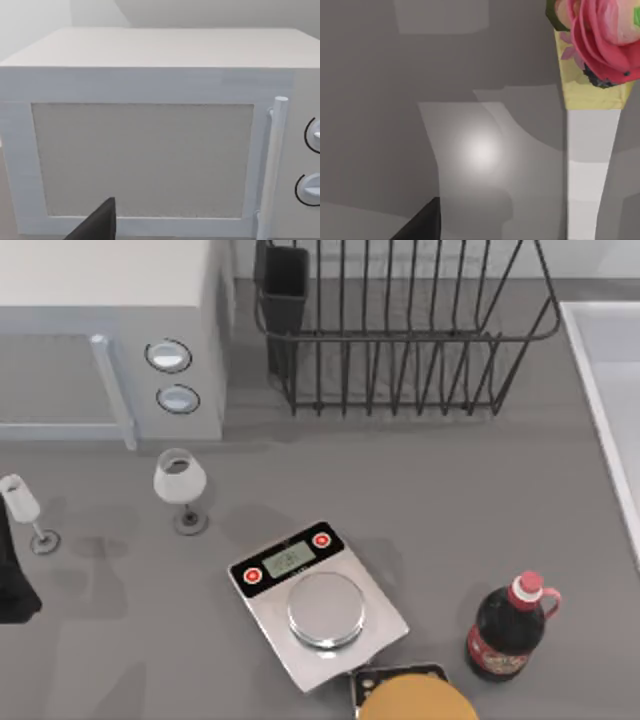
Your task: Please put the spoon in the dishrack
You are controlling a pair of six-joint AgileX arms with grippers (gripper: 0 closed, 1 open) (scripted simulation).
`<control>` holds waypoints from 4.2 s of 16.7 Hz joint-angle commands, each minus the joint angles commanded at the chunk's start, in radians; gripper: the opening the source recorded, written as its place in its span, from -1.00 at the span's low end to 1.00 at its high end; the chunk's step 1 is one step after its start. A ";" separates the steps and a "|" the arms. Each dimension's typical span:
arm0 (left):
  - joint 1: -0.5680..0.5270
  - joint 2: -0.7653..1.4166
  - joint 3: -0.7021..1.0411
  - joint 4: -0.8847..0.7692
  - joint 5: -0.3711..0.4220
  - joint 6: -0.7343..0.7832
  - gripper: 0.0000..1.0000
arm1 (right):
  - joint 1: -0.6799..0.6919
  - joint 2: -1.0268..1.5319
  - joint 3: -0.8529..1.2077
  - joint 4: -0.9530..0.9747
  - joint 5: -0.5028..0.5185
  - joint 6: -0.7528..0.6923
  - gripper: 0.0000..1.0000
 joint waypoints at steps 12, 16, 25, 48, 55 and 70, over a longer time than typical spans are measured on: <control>0.000 0.000 0.000 0.000 0.000 0.000 1.00 | 0.000 0.034 -0.037 0.060 0.000 0.000 0.25; 0.000 0.000 0.000 0.000 0.000 0.000 1.00 | 0.000 0.034 -0.037 0.060 0.000 0.000 -0.36; 0.000 0.000 0.000 0.000 0.000 0.000 1.00 | 0.000 0.034 -0.037 0.060 0.000 0.000 -1.00; 0.000 0.000 0.000 0.000 0.000 0.000 1.00 | -0.012 -0.202 0.670 -0.853 -0.016 -0.010 -1.00; 0.000 0.000 0.000 0.000 0.000 0.000 1.00 | 0.052 -0.198 0.678 -0.796 0.029 0.029 -1.00; 0.000 0.000 0.000 0.000 0.000 0.000 1.00 | 1.294 -0.164 0.716 0.170 0.750 0.512 -1.00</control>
